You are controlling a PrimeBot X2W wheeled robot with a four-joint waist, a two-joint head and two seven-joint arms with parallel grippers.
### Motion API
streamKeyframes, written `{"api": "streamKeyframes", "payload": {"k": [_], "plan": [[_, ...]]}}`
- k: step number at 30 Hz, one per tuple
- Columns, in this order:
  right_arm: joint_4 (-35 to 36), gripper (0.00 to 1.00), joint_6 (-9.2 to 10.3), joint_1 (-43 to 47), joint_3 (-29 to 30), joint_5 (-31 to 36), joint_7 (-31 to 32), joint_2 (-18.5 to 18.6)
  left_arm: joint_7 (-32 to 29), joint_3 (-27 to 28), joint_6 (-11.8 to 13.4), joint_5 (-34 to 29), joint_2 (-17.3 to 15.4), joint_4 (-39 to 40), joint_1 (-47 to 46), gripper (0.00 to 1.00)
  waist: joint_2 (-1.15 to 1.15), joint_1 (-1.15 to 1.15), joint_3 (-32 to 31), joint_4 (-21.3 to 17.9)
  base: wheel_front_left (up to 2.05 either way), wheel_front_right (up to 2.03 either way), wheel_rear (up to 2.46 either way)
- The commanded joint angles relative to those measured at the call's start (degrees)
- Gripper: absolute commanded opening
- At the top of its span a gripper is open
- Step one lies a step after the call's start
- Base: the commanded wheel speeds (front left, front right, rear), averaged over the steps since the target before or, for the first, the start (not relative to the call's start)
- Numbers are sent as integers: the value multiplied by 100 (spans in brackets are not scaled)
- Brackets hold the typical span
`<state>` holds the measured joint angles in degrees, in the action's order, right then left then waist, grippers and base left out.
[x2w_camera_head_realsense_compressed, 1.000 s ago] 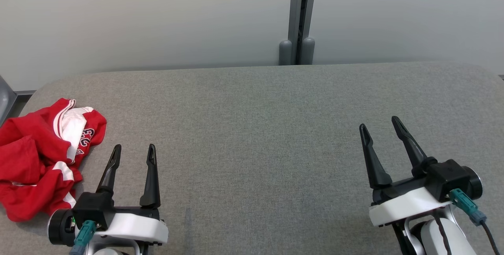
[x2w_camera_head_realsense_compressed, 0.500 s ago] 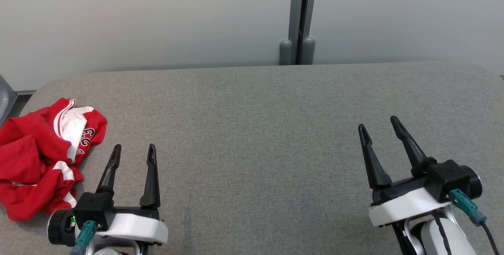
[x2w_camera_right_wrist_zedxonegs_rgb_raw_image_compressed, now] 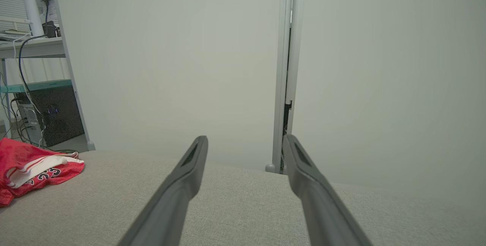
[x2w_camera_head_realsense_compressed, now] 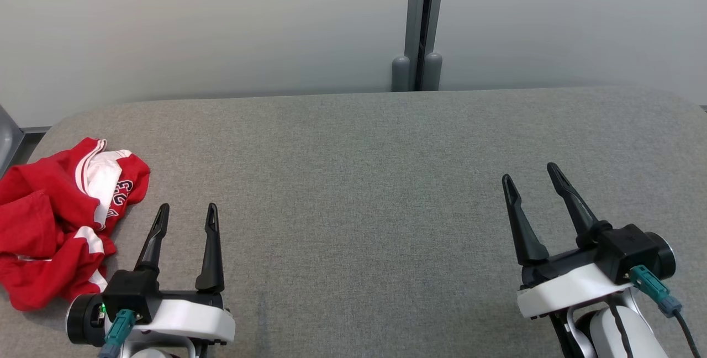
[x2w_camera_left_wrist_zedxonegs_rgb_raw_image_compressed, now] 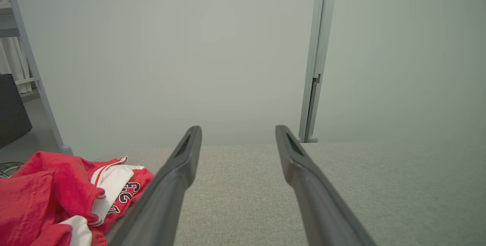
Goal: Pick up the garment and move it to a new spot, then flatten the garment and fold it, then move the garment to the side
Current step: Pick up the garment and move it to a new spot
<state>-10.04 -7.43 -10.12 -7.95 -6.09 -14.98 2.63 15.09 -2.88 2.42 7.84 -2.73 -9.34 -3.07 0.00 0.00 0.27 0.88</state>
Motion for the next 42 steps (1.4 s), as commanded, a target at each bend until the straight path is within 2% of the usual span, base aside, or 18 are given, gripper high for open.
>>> {"api": "streamKeyframes", "payload": {"k": [1,9,17,42], "plan": [[2,100,-10,-66,3,-12,-31,48,12,19,10,23,-27,-8,-92,100,0,0,-3,0,0,0,0],[32,100,-10,-27,-19,-55,-31,47,12,75,53,76,-29,-7,-100,100,0,0,-3,55,0,0,0],[7,100,-10,11,-85,-133,-30,44,12,152,62,81,-28,-10,-66,100,0,0,1,401,0,0,0],[-218,100,-9,144,-330,-476,-30,44,11,369,102,119,-26,-219,101,100,0,0,-122,2433,0,0,0]]}}
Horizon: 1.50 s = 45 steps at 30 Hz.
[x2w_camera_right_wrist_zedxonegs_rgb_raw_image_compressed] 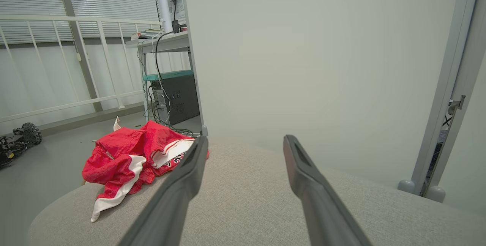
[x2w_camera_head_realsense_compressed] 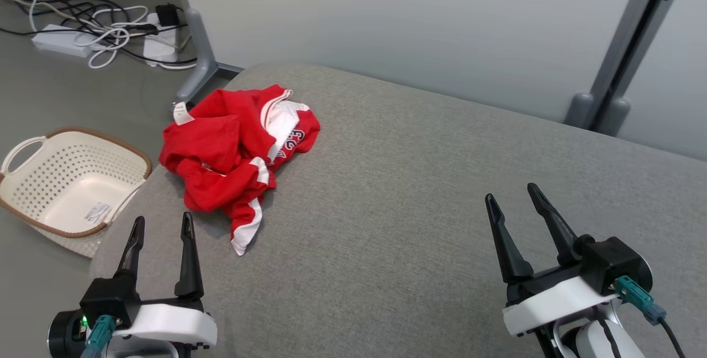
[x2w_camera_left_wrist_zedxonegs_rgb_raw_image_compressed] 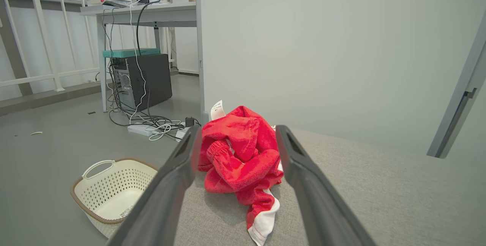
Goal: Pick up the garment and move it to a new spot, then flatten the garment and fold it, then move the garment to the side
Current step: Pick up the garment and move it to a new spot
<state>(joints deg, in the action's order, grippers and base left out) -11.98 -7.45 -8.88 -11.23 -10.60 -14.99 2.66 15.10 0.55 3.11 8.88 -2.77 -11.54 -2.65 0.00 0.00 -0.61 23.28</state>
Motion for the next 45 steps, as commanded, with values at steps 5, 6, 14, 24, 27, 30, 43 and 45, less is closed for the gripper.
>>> {"api": "streamKeyframes", "payload": {"k": [5,6,14,24,27,30,43,45], "plan": [[-49,100,-6,74,-38,-65,-29,42,10,33,39,7,-20,-26,85,100,0,0,-69,400,0,0,0],[-52,100,-5,80,-45,-69,-29,42,10,39,39,1,-21,-28,86,100,0,0,-74,439,0,0,0],[-65,100,-5,55,-81,-103,-29,41,11,129,39,0,-21,-10,112,100,0,0,-74,529,0,0,0],[104,100,-5,-99,-83,-130,-29,43,-34,399,-358,438,-222,-169,-398,100,0,0,89,244,0,0,0],[166,100,-5,-142,-57,-153,-29,44,-277,489,-414,541,-398,-234,-647,100,0,0,157,58,0,0,0],[207,100,-5,-209,-63,-124,-29,42,-582,597,-454,658,-611,-265,-921,100,0,0,268,-147,0,0,0],[212,100,-5,-628,-123,52,-29,42,-2601,1124,-775,1554,-1772,-1192,-2498,100,0,0,1010,-1137,0,0,0],[221,100,-5,-687,-134,77,-29,42,-2879,1165,-818,1698,-1917,-1481,-2663,100,0,0,1109,-1279,0,0,0]]}}
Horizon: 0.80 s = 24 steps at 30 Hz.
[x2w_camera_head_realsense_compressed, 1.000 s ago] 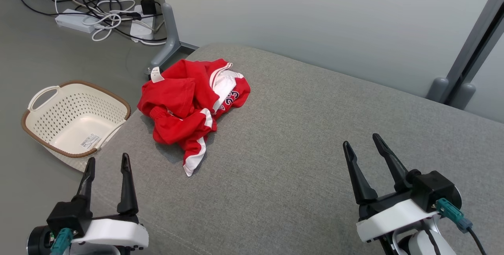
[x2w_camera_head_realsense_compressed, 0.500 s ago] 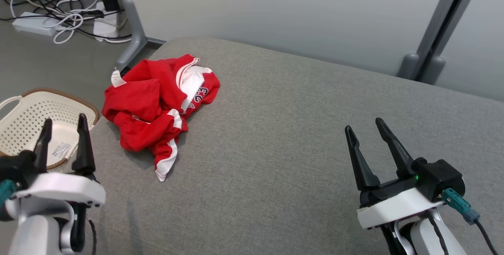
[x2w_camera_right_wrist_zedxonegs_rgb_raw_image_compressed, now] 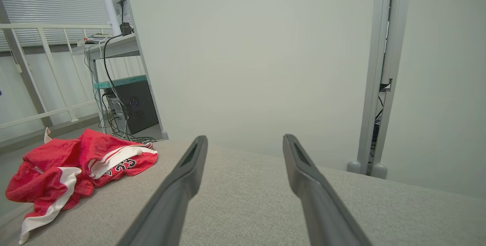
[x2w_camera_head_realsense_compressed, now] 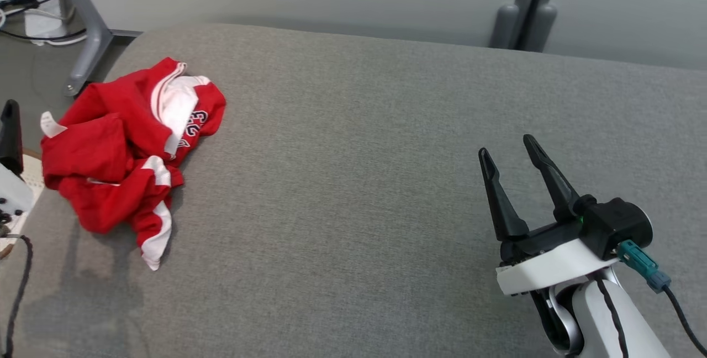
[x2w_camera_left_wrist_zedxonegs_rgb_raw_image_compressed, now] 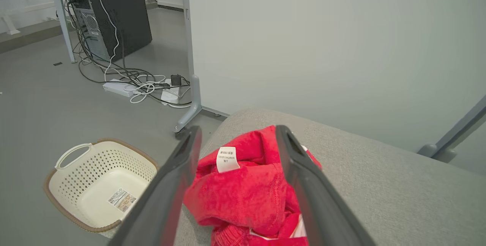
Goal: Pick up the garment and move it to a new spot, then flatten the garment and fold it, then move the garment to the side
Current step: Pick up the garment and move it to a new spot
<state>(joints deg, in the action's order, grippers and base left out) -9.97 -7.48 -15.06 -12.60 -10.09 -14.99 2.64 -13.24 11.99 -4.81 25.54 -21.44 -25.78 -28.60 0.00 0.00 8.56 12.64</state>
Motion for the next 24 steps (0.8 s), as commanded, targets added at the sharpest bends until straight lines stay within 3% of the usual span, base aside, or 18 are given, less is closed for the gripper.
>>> {"api": "streamKeyframes", "payload": {"k": [1,15,22,23,24], "plan": [[20,100,-3,-69,2,26,-29,44,-45,21,-26,32,-51,-58,-67,100,0,0,193,-214,0,0,0],[84,100,-3,-340,11,117,-29,42,-1339,-73,-131,279,-990,-1970,-821,100,0,0,724,-1017,0,0,0],[84,100,-2,-391,22,120,-29,42,-1516,-238,-154,205,-1161,-2688,-919,100,0,0,801,-1134,0,0,0],[80,100,-3,-396,19,115,-29,41,-1500,-240,-167,238,-1158,-2757,-949,69,0,0,806,-1141,0,0,0],[81,100,-3,-397,22,122,-29,41,-1489,-254,-180,265,-1155,-2809,-973,22,0,0,811,-1143,0,0,0]]}}
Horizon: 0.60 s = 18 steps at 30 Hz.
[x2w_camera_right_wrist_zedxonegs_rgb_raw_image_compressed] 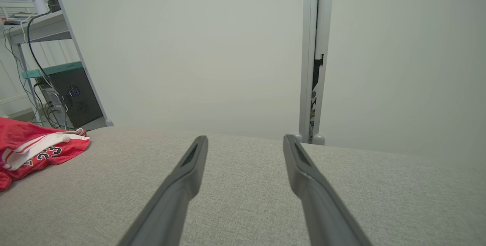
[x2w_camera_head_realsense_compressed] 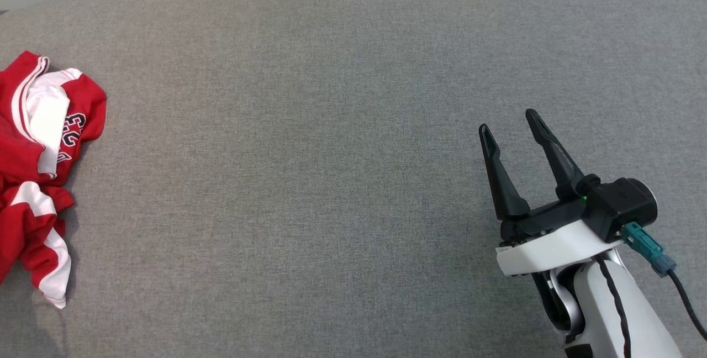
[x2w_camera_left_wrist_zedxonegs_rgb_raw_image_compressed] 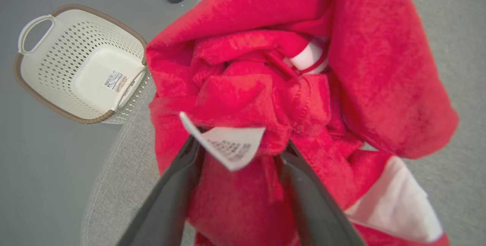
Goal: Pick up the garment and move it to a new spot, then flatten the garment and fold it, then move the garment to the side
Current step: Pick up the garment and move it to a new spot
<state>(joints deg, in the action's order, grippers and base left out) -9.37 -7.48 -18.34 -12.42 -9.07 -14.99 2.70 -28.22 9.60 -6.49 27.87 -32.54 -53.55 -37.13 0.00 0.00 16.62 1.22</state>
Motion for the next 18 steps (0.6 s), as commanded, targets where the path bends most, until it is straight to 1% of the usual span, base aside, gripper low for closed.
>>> {"api": "streamKeyframes", "payload": {"k": [1,4,12,18], "plan": [[24,100,-2,-68,12,27,-29,37,22,-38,-30,39,-45,-76,-147,0,0,0,9,-2,0,0,0],[25,100,-2,-50,39,59,-29,37,109,-144,-57,64,-69,-216,-211,0,0,0,2,25,0,0,0],[14,100,-3,83,37,-38,-29,37,411,-501,-103,-3,-231,-221,-303,0,0,0,-264,162,0,0,0],[-47,100,-2,187,40,-157,-29,38,696,-1001,-99,-43,-432,347,-422,0,0,0,-566,225,0,0,0]]}}
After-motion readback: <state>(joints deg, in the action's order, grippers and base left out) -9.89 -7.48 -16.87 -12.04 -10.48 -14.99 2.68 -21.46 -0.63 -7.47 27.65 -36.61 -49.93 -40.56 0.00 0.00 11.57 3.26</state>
